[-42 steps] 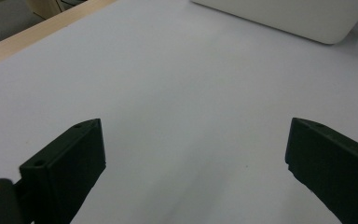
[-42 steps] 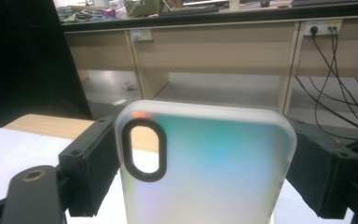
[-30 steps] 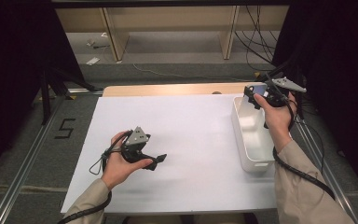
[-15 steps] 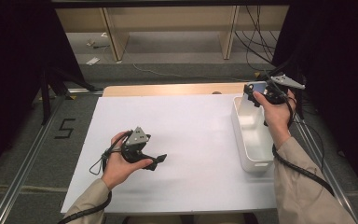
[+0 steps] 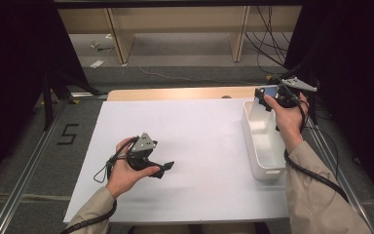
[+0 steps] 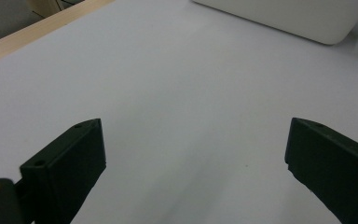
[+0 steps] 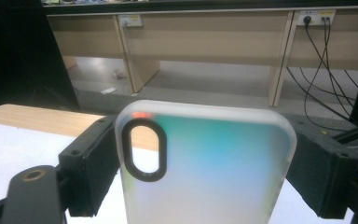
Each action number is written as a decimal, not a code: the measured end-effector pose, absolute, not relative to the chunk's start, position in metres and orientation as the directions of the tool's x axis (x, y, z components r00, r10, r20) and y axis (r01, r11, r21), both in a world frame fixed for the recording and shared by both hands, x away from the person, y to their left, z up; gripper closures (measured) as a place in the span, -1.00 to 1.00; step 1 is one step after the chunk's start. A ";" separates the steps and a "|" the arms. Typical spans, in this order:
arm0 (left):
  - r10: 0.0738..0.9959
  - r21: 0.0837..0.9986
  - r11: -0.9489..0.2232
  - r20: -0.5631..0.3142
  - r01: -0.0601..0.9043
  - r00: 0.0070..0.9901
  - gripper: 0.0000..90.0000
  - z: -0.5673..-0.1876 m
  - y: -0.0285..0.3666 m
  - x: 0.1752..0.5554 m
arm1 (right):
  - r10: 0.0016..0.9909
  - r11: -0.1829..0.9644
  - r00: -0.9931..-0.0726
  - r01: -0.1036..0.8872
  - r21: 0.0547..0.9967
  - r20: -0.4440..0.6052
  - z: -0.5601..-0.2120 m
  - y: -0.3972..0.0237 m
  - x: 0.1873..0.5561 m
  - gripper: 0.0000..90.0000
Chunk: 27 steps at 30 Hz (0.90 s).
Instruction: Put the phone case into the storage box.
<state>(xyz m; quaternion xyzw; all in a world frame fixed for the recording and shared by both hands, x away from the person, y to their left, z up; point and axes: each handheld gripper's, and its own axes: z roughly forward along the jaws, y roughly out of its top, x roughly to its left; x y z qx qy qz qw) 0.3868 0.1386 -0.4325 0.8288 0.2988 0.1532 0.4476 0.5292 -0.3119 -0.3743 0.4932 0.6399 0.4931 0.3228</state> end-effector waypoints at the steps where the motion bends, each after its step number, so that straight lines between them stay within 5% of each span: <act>1: 0.632 0.833 -0.421 -0.013 0.358 0.775 -0.90 -0.433 0.139 0.387 | 0.949 0.025 -0.305 0.312 0.950 0.075 -0.375 -0.312 0.530 -0.60; 27: 0.630 0.833 -0.423 -0.012 0.356 0.776 -0.90 -0.433 0.138 0.387 | 0.955 0.029 -0.288 0.329 0.944 0.071 -0.383 -0.310 0.539 -0.60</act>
